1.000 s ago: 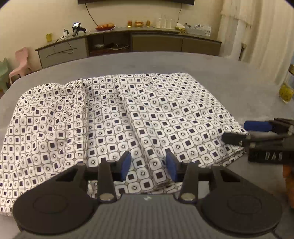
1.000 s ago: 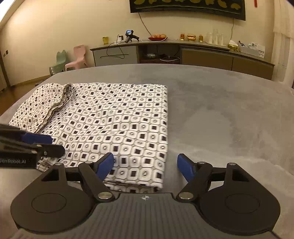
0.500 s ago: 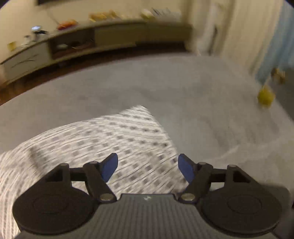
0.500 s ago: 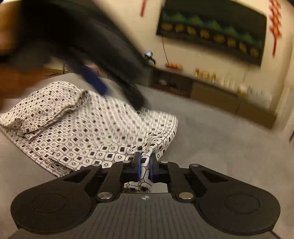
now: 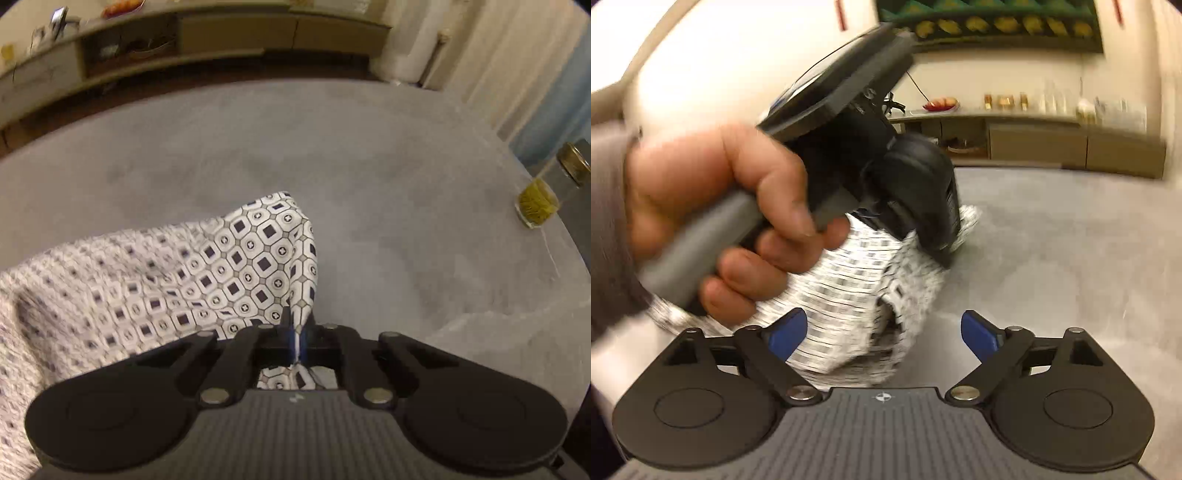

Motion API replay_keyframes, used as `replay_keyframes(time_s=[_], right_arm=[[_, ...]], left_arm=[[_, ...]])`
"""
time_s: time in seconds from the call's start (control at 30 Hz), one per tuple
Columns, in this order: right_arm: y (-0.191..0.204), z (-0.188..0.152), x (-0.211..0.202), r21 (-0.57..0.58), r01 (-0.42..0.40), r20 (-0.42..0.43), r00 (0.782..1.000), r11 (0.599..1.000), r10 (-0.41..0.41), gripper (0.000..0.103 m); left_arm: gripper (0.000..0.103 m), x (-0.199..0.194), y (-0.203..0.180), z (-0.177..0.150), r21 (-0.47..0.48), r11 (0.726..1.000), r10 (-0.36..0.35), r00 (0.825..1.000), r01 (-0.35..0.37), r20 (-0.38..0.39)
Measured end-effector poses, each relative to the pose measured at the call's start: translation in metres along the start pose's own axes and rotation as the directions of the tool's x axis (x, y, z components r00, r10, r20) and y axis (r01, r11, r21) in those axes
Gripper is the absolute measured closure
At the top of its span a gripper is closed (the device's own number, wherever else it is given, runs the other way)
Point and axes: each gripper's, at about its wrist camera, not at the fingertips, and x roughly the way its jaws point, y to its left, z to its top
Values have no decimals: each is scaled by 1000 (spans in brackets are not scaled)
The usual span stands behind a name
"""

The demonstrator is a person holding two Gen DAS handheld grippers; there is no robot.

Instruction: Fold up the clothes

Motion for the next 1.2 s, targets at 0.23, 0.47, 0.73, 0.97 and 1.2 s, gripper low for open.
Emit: replay_keyframes(time_s=[0.23,0.47,0.73,0.97,1.2], right_arm=[[-39,16,-21,45,75,92,993,996,-79,12],[-17,9,-9,-139,-22,102,994,990,36,12],[35,-26,67,-373,-52,-66,997,927,29,31],[-46,2,46,-247,330,8,941,911,-339,40],[-19,-2,17,-253,237,31,971,938,-238,39]], left_arm=[[101,-65,41,35,-116,978,-150,969,175,195],[76,-94,170,-44,-253,967,52,991,-18,127],[75,-77,199,-149,-418,908,48,978,43,205],[75,-80,95,-148,-104,957,-246,946,272,210],[75,-88,143,-126,-103,993,-21,956,53,292]])
